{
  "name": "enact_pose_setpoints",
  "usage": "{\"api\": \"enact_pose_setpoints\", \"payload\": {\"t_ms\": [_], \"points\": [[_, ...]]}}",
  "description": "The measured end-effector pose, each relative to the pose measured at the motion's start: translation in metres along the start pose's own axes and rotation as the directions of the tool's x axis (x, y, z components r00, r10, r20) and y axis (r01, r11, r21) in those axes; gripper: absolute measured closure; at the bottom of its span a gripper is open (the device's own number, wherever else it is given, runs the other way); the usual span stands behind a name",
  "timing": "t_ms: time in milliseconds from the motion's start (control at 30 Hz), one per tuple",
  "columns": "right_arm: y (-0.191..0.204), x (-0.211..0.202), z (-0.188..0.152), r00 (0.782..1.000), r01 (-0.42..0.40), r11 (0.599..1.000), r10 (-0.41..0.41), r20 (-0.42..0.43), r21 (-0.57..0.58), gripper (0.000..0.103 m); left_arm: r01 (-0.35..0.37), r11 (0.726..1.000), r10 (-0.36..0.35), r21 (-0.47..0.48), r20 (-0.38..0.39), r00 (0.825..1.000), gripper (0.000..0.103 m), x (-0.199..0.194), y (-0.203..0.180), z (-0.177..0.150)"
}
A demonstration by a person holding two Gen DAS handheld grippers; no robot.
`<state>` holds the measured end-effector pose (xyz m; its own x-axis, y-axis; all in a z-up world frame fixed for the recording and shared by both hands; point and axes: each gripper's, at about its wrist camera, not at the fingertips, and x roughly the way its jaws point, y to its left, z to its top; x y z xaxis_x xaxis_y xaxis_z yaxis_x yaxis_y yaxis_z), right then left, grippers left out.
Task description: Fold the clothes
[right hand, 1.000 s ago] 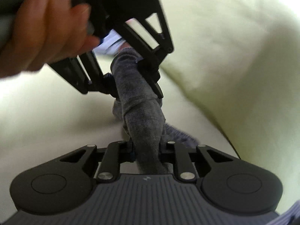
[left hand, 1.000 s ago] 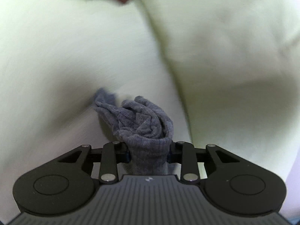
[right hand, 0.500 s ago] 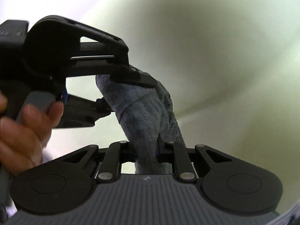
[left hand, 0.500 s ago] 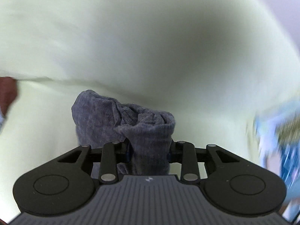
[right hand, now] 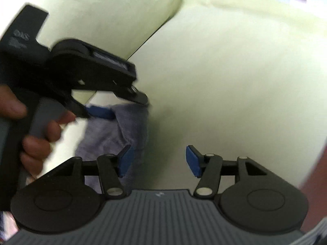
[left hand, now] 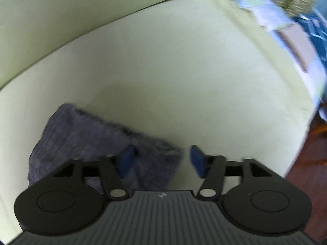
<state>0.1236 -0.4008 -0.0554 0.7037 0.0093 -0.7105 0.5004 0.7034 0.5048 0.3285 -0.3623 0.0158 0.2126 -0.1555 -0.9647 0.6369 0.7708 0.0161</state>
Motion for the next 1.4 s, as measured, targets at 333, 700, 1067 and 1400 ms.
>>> {"api": "enact_pose_setpoints", "payload": {"t_ms": [333, 700, 1067, 1400], "points": [[-0.017, -0.039, 0.051, 0.998, -0.029, 0.904, 0.001, -0.065, -0.427, 0.049, -0.205, 0.978, 0.207, -0.034, 0.080, 0.975, 0.019, -0.068, -0.002, -0.120], [0.039, 0.043, 0.073, 0.946, -0.248, 0.919, 0.161, -0.283, -0.308, 0.041, -0.313, 0.940, 0.299, 0.133, 0.118, 0.947, 0.024, 0.003, 0.020, -0.201], [0.031, 0.108, 0.020, 0.945, -0.174, 0.985, 0.160, -0.286, -0.023, 0.037, -0.300, 0.934, 0.272, 0.195, 0.157, 0.949, 0.046, 0.032, 0.033, -0.215], [0.028, 0.116, 0.005, 0.961, -0.129, 0.963, 0.180, -0.211, 0.234, 0.086, -0.284, 0.887, 0.242, 0.365, 0.156, 0.957, 0.086, 0.030, 0.071, -0.210]]}}
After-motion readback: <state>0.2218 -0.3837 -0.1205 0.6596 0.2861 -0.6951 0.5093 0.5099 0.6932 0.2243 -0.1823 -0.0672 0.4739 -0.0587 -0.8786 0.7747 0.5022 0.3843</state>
